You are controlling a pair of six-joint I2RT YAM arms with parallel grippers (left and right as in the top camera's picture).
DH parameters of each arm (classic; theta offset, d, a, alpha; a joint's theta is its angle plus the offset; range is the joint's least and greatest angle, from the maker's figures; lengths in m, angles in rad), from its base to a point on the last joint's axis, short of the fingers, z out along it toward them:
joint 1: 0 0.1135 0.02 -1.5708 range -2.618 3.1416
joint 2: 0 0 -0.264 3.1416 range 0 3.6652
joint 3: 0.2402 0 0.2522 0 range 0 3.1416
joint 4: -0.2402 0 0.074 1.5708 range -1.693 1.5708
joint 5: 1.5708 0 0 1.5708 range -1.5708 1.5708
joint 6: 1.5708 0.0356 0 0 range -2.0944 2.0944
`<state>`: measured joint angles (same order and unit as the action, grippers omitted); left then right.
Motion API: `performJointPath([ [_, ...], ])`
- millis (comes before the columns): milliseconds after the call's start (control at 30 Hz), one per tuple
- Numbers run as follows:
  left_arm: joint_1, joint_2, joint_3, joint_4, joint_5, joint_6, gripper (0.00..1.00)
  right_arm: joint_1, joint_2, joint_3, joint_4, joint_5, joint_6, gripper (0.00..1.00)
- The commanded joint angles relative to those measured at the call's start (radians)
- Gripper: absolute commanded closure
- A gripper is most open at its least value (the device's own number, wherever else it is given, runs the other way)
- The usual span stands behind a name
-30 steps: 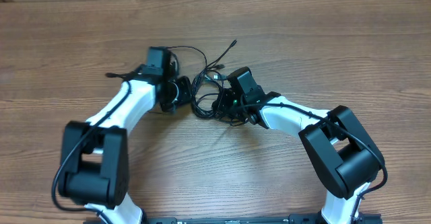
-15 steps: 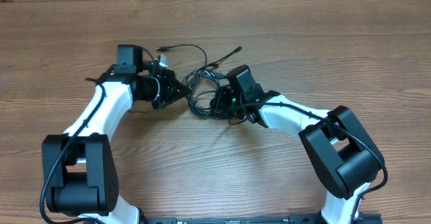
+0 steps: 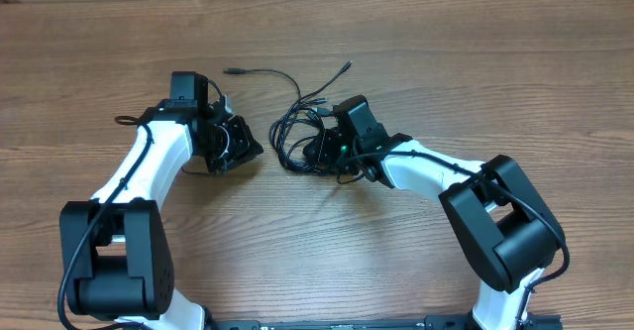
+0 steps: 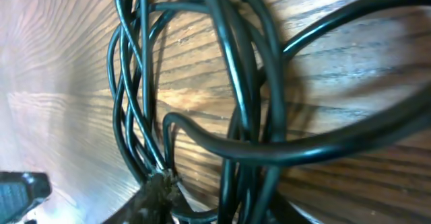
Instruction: Untangle cables
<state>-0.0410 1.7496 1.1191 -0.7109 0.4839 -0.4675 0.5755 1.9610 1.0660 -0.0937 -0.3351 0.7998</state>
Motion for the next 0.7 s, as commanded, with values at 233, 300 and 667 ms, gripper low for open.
performJointPath([
  [233,-0.163,0.072,-0.024,0.106,-0.223,-0.170,0.86,-0.010,0.010,0.001,0.006,-0.029,-0.012,0.59],
  [300,-0.182,0.101,-0.024,0.166,-0.229,-0.172,0.80,-0.010,0.010,0.001,0.006,-0.029,-0.012,0.59],
  [667,-0.202,0.193,-0.024,0.253,-0.240,-0.209,0.96,-0.010,0.010,0.001,0.002,-0.029,-0.013,0.58],
])
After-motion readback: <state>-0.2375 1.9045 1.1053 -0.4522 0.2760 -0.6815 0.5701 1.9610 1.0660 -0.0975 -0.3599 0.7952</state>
